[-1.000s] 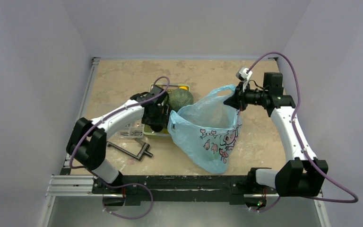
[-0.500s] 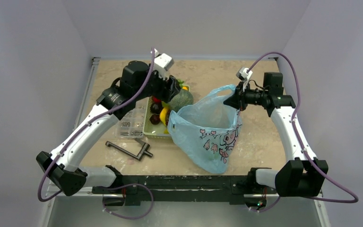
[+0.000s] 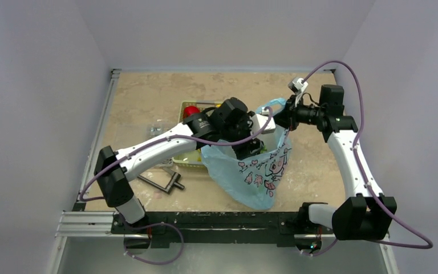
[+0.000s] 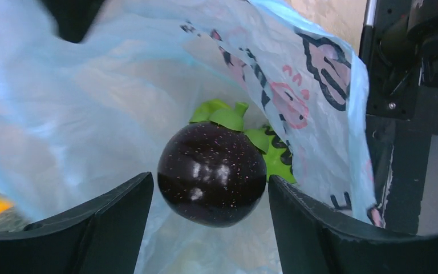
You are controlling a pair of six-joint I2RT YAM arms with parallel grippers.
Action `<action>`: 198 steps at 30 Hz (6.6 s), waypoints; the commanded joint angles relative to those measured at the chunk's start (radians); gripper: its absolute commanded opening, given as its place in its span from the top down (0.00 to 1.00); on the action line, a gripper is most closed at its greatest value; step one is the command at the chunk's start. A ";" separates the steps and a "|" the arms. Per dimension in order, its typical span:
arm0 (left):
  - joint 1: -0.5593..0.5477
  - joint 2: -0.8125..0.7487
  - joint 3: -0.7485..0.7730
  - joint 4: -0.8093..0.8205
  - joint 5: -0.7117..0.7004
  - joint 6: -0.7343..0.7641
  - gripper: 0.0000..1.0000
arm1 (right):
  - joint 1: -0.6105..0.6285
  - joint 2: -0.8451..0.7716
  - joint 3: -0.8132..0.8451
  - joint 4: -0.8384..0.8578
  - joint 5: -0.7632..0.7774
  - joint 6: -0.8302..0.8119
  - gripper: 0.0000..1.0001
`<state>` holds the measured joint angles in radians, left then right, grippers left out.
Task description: Place the fake fruits into the plastic bag and tie a complex knot
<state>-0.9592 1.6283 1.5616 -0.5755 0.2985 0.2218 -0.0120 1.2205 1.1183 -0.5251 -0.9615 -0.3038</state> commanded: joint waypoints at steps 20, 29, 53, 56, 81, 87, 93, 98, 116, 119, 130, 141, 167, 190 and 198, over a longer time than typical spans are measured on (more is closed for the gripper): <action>0.232 -0.095 0.308 -0.059 0.280 -0.017 0.12 | 0.062 -0.098 -0.008 0.080 -0.091 -0.055 0.98; 0.231 0.066 0.391 0.037 0.436 -0.152 0.26 | 0.104 -0.096 0.003 0.088 -0.049 -0.031 0.98; 0.247 0.029 0.307 0.238 0.376 -0.326 1.00 | 0.109 -0.144 -0.060 0.103 0.006 0.011 0.71; 0.275 0.005 0.322 0.233 0.392 -0.334 1.00 | 0.109 -0.141 -0.056 -0.046 -0.026 -0.092 0.51; 0.312 -0.039 0.295 0.267 0.731 -0.239 1.00 | 0.110 -0.158 0.322 -0.220 -0.081 -0.228 0.19; 0.311 -0.013 0.312 0.285 0.719 -0.288 1.00 | 0.134 -0.150 0.228 0.125 -0.136 0.070 0.50; 0.305 0.044 0.376 0.305 0.702 -0.355 1.00 | 0.238 -0.193 0.111 0.309 -0.079 0.186 0.86; 0.289 0.089 0.433 0.295 0.704 -0.378 1.00 | 0.320 -0.200 0.060 0.425 0.000 0.261 1.00; 0.309 0.021 0.337 0.334 0.814 -0.397 1.00 | 0.257 -0.231 0.224 0.005 0.141 -0.064 0.33; 0.309 0.031 0.339 0.351 0.848 -0.398 1.00 | 0.248 -0.176 0.303 -0.077 0.084 -0.203 0.12; 0.307 0.093 0.349 0.567 0.973 -0.552 1.00 | 0.286 -0.018 0.347 -0.122 -0.110 -0.363 0.02; 0.310 0.173 0.413 0.776 0.967 -0.761 1.00 | 0.371 -0.089 0.023 0.430 -0.049 0.082 0.42; 0.423 -0.702 -0.430 -0.202 0.293 -0.652 0.00 | 0.363 -0.280 -0.142 0.560 0.274 0.415 1.00; 0.390 -0.625 -0.095 -0.308 0.420 -0.391 1.00 | 0.339 -0.303 0.046 0.028 0.632 0.373 1.00; 0.389 -0.669 -0.403 0.013 0.126 -0.172 1.00 | 0.340 -0.276 -0.205 0.148 0.682 0.322 1.00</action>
<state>-0.5709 0.9455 1.2579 -0.7177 0.6483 -0.1238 0.3317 0.8848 0.9791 -0.3840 -0.3325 0.0673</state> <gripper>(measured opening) 0.011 0.005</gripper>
